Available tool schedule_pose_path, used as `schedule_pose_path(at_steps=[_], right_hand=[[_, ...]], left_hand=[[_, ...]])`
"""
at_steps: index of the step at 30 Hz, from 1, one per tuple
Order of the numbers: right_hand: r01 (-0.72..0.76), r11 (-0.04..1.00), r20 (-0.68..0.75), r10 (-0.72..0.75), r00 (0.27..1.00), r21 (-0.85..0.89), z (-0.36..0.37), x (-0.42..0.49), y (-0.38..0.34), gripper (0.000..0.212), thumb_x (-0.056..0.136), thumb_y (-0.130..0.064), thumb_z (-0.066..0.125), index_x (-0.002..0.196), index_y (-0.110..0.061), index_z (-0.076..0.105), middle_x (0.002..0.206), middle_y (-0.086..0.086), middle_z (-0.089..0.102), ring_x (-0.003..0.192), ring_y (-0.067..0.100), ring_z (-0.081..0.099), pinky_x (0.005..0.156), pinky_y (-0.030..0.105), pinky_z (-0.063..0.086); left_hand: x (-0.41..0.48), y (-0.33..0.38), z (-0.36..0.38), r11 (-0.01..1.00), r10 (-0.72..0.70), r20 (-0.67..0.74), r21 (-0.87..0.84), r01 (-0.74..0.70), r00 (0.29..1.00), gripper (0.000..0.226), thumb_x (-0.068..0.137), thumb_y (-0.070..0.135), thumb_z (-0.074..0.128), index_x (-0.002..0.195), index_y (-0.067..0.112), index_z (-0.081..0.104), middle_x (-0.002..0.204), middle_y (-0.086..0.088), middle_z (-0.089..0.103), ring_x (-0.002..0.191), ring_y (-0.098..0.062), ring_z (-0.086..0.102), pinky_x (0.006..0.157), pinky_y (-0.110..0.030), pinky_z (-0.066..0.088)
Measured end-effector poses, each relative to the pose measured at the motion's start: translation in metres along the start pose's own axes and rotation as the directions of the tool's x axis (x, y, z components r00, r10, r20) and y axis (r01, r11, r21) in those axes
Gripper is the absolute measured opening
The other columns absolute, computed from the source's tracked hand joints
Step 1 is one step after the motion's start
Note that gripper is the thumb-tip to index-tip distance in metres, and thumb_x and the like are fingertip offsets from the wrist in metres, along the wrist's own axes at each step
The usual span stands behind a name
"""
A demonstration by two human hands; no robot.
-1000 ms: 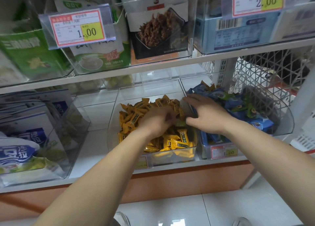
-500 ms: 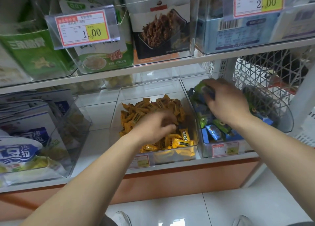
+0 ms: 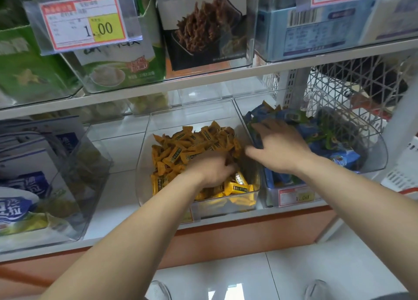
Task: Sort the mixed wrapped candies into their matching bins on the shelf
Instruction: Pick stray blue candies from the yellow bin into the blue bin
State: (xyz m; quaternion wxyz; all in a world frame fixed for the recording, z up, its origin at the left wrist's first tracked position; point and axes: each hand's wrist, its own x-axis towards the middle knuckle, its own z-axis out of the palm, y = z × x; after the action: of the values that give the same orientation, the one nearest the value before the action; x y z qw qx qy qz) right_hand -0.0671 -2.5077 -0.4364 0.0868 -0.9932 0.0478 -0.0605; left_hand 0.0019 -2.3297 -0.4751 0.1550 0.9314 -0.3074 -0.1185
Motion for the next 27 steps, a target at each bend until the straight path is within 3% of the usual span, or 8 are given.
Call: schedule_pose_path(at_steps=[3, 6, 10, 13, 17, 20, 23, 27], right_hand=[[0.020, 1.000, -0.001, -0.020, 1.000, 0.006, 0.003, 0.001, -0.003, 0.071, 0.075, -0.065, 0.030, 0.125, -0.023, 0.057, 0.132, 0.007, 0.056, 0.122, 0.032, 0.046, 0.098, 0.041, 0.041], [0.019, 1.000, -0.002, -0.019, 1.000, 0.006, 0.005, 0.001, -0.003, 0.070, 0.074, -0.062, 0.031, 0.125, -0.022, 0.058, 0.133, 0.006, 0.056, 0.123, 0.031, 0.045, 0.099, 0.042, 0.040], [0.021, 1.000, -0.001, -0.021, 1.000, 0.007, 0.005, 0.003, 0.001, 0.067, 0.076, -0.061, 0.035, 0.127, -0.023, 0.057, 0.134, 0.006, 0.055, 0.124, 0.031, 0.044, 0.098, 0.041, 0.038], [0.023, 1.000, 0.000, -0.023, 1.000, 0.011, 0.005, 0.002, 0.001, 0.068, 0.074, -0.062, 0.034, 0.126, -0.024, 0.057, 0.133, 0.005, 0.055, 0.124, 0.031, 0.044, 0.096, 0.041, 0.036], [0.023, 0.999, 0.003, -0.023, 1.000, 0.022, 0.004, 0.002, 0.002, 0.069, 0.074, -0.062, 0.033, 0.126, -0.025, 0.057, 0.133, 0.005, 0.055, 0.124, 0.031, 0.044, 0.095, 0.041, 0.036], [0.027, 0.999, 0.003, -0.027, 1.000, 0.030, 0.004, 0.002, 0.003, 0.067, 0.074, -0.062, 0.034, 0.125, -0.025, 0.058, 0.132, 0.005, 0.056, 0.124, 0.030, 0.044, 0.094, 0.040, 0.035], [0.033, 0.999, 0.005, -0.033, 0.999, 0.029, 0.003, 0.001, 0.002, 0.065, 0.075, -0.062, 0.034, 0.123, -0.026, 0.059, 0.130, 0.005, 0.057, 0.123, 0.031, 0.044, 0.094, 0.041, 0.036], [0.041, 0.998, 0.011, -0.041, 0.999, 0.037, 0.002, 0.000, 0.002, 0.065, 0.074, -0.062, 0.033, 0.121, -0.026, 0.059, 0.129, 0.005, 0.058, 0.122, 0.031, 0.045, 0.093, 0.041, 0.036]], left_hand=[[0.010, 0.009, 0.006, 1.000, -0.027, -0.009, -0.001, 0.027, 1.000, 0.022, 0.092, 0.045, 0.057, 0.106, 0.029, 0.063, 0.085, 0.004, 0.067, 0.073, -0.015, 0.063, 0.057, -0.029, 0.048], [0.018, 0.010, 0.009, 0.991, -0.026, 0.014, -0.130, 0.027, 1.000, 0.018, 0.085, 0.042, 0.068, 0.097, 0.031, 0.061, 0.088, 0.007, 0.067, 0.077, -0.013, 0.063, 0.064, -0.032, 0.054], [0.020, 0.005, 0.010, 0.968, -0.003, 0.028, -0.251, 0.010, 1.000, 0.027, 0.079, 0.035, 0.078, 0.080, 0.043, 0.052, 0.080, 0.024, 0.057, 0.077, 0.001, 0.057, 0.062, -0.023, 0.046], [0.021, 0.003, 0.011, 0.963, 0.022, 0.058, -0.270, -0.006, 0.998, 0.023, 0.078, 0.040, 0.078, 0.093, 0.040, 0.061, 0.081, 0.024, 0.060, 0.081, -0.004, 0.061, 0.062, -0.020, 0.044], [0.017, 0.002, 0.008, 0.976, 0.070, 0.060, -0.209, -0.056, 0.996, 0.040, 0.081, 0.046, 0.075, 0.116, 0.028, 0.065, 0.088, 0.021, 0.059, 0.084, -0.007, 0.060, 0.063, -0.021, 0.045], [0.015, 0.004, 0.007, 0.993, 0.100, 0.100, -0.079, -0.092, 0.990, 0.048, 0.088, 0.048, 0.066, 0.129, 0.025, 0.059, 0.112, 0.005, 0.064, 0.102, -0.018, 0.061, 0.083, -0.033, 0.053], [0.013, 0.006, 0.007, 0.994, 0.105, 0.107, -0.010, -0.104, 0.989, 0.044, 0.090, 0.051, 0.062, 0.127, 0.026, 0.061, 0.122, 0.003, 0.064, 0.108, -0.018, 0.060, 0.092, -0.038, 0.052], [0.008, 0.004, 0.005, 0.994, 0.062, 0.116, -0.100, -0.050, 0.991, 0.037, 0.086, 0.053, 0.066, 0.116, 0.032, 0.061, 0.114, 0.008, 0.064, 0.099, -0.012, 0.059, 0.081, -0.029, 0.050]])
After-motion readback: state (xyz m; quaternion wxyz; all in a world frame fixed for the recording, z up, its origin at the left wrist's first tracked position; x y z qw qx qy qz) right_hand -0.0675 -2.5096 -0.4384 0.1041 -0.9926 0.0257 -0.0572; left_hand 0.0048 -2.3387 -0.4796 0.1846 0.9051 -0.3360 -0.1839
